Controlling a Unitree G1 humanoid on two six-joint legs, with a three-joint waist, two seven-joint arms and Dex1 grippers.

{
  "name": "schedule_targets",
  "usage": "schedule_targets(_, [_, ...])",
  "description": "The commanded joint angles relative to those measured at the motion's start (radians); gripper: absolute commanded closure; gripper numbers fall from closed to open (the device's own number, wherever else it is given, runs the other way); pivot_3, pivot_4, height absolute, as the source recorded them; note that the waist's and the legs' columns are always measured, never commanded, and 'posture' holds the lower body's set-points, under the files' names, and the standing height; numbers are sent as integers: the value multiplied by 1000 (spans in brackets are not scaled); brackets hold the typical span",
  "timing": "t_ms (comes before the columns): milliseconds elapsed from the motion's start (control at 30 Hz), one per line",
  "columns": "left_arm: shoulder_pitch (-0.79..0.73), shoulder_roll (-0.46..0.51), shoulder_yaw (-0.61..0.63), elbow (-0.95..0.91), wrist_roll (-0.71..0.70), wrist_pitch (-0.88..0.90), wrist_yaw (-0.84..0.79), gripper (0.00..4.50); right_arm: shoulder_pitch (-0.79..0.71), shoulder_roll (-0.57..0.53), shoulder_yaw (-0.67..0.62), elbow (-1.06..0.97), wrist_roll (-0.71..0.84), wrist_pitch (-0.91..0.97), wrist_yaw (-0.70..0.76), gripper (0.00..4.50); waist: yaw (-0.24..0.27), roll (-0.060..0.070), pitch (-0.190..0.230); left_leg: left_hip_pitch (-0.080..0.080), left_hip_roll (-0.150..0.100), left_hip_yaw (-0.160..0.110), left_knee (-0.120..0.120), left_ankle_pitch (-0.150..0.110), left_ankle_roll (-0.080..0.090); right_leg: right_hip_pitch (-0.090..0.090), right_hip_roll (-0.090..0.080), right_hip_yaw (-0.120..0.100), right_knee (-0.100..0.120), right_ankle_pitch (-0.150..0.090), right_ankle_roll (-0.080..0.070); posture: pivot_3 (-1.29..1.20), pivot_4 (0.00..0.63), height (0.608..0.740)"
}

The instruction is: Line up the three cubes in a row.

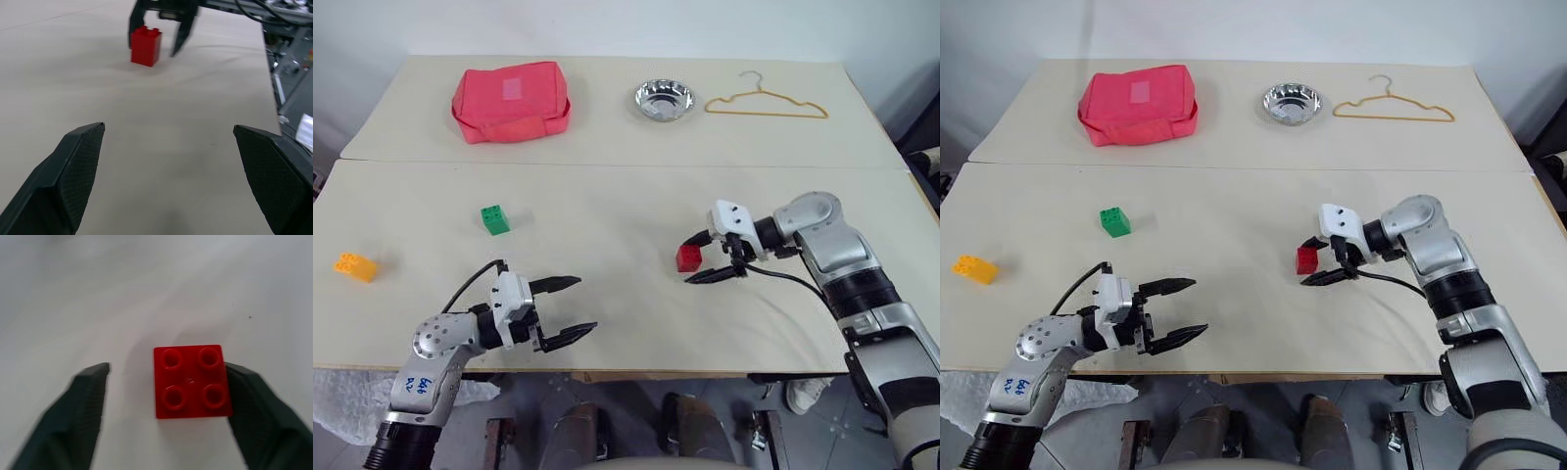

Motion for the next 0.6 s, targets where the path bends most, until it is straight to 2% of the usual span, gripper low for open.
schedule_targets(33, [40,-34,59,-30,-24,-21,63,0,54,-32,-118,-130,109,-24,12,38,1,0,0,0,0,0,0,0,0,0,0,0,0,0,0,0,150,740])
schedule_targets(167, [130,-83,216,-47,-17,-93,194,0,227,-43,-310,-287,315,-16,20,38,11,-1,1,0,0,-2,0,0,0,1,0,-1,-1,0,0,0,150,740])
schedule_targets(300, [271,-88,375,-40,-17,-163,236,0,394,17,-478,-343,397,-51,-128,38,12,-3,1,1,0,-3,1,0,0,3,-1,-3,-2,0,0,0,150,740])
schedule_targets(367, [326,-92,419,-37,-30,-172,236,0,460,33,-511,-369,396,-73,-169,38,12,-3,1,1,0,-3,1,0,0,4,-1,-3,-2,0,0,0,150,740])
schedule_targets(467, [415,-132,493,-24,-30,-209,272,0,573,57,-572,-416,450,-9,-255,38,15,-3,1,1,0,-3,1,0,0,4,-1,-2,-2,0,0,0,150,740])
schedule_targets(600, [469,-197,539,-53,-27,-230,356,0,663,117,-589,-457,432,-112,-304,38,13,-4,1,1,0,-3,0,0,0,4,-1,-2,-4,0,0,0,150,740])
